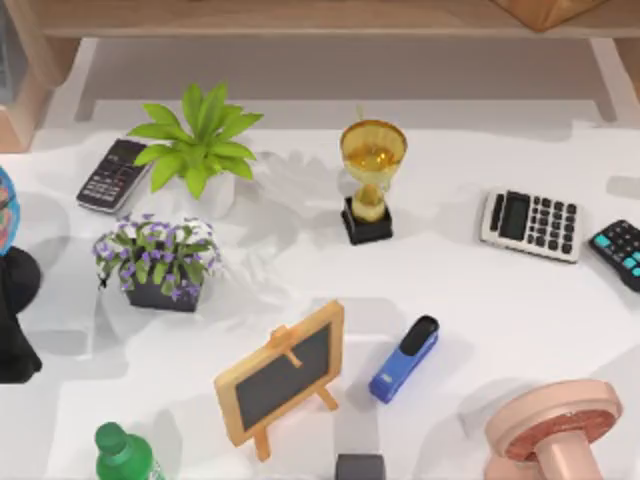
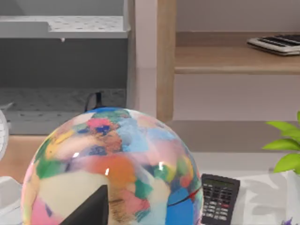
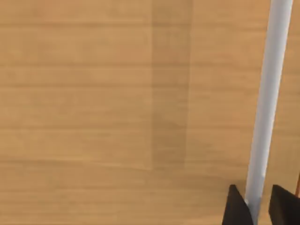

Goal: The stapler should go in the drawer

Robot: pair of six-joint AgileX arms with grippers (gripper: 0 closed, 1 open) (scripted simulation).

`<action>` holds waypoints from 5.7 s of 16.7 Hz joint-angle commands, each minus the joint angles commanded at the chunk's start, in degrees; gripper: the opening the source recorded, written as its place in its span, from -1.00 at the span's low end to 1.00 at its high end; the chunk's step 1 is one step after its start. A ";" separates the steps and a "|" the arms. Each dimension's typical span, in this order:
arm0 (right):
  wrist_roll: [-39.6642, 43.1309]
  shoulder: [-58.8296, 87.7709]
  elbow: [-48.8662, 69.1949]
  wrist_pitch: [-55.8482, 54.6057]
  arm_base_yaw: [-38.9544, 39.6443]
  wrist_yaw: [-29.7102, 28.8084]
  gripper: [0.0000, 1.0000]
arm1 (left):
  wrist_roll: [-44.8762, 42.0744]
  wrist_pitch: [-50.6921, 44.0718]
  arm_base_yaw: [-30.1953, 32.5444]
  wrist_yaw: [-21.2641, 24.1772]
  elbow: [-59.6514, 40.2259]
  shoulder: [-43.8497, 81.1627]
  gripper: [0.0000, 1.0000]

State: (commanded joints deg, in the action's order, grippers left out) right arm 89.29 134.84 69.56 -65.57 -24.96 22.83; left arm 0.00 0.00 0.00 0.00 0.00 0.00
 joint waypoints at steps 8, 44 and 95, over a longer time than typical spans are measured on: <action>0.00 0.00 0.00 0.00 0.00 0.00 -1.00 | 0.00 0.00 0.00 0.00 0.00 0.00 1.00; -0.27 -15.04 -37.03 -22.01 -12.66 13.15 -1.00 | 0.00 0.00 0.00 0.00 0.00 0.00 1.00; -32.96 -33.58 -45.88 7.29 -14.47 4.59 1.00 | 0.00 0.00 0.00 0.00 0.00 0.00 1.00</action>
State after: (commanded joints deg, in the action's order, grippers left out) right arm 56.32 101.26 23.69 -58.28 -39.43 27.42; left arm 0.00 0.00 0.00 0.00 0.00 0.00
